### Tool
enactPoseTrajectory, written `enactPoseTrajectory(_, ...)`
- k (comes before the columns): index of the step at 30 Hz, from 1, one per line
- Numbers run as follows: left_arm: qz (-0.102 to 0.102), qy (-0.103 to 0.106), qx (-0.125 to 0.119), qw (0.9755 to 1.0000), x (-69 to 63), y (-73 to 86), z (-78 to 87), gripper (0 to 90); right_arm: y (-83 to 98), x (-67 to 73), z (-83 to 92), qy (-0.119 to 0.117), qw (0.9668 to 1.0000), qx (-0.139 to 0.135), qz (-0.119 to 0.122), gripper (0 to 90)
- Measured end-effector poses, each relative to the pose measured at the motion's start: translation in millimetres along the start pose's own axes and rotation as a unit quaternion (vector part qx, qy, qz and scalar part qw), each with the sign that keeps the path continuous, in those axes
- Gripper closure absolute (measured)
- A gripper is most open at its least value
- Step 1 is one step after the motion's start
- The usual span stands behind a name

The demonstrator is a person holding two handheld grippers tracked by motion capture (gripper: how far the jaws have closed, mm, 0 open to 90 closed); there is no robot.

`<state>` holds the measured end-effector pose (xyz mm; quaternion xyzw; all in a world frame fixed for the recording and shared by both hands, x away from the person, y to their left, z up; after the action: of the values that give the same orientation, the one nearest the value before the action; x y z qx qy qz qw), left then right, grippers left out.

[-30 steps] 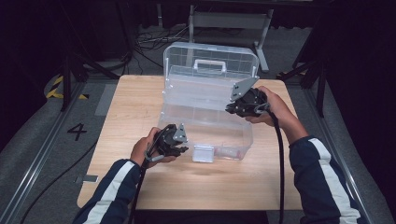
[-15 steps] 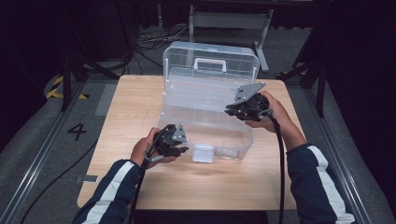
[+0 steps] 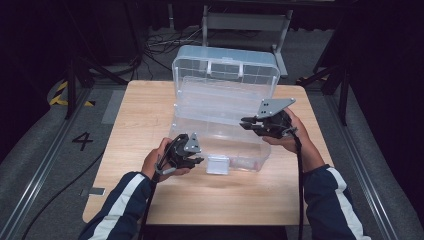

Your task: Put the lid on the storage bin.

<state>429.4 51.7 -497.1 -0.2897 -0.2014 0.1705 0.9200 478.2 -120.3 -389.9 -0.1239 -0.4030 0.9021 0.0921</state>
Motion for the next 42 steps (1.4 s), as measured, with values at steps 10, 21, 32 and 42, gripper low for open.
enactPoseTrajectory(10, 0.0, -0.019, -0.018, 0.9997, -2.4, -1.2, 3.5, 63.4, 2.8, 3.2, 1.6, 0.003, 0.9999, -0.012, 0.002, 80.3)
enactPoseTrajectory(21, 0.017, -0.017, -0.058, 0.998, -0.2, -3.0, 28.2, 58.8, 3.8, 4.9, 1.3, 0.003, 0.9999, -0.015, 0.005, 80.1)
enactPoseTrajectory(32, 0.036, -0.011, -0.09, 0.9952, 5.2, -0.8, 51.9, 71.5, 6.8, 4.4, 2.3, 0.002, 0.9997, -0.023, 0.0, 79.1)
enactPoseTrajectory(42, 0.053, -0.038, -0.096, 0.9933, 28.2, 17.1, 75.1, 84.7, 7.7, 5.3, 3.0, 0.004, 0.9999, -0.017, 0.001, 78.7)
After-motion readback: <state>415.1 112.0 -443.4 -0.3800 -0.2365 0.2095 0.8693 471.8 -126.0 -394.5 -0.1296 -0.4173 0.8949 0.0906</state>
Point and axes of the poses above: each handheld gripper's, and its own axes: z roughly backward along the jaws, y roughly out of its underside, x roughly to its left, the point moved 10 cm from there along -z, roughly forward along the jaws, and after that the axes turned 9 degrees about -y, right-handed, at the moved point
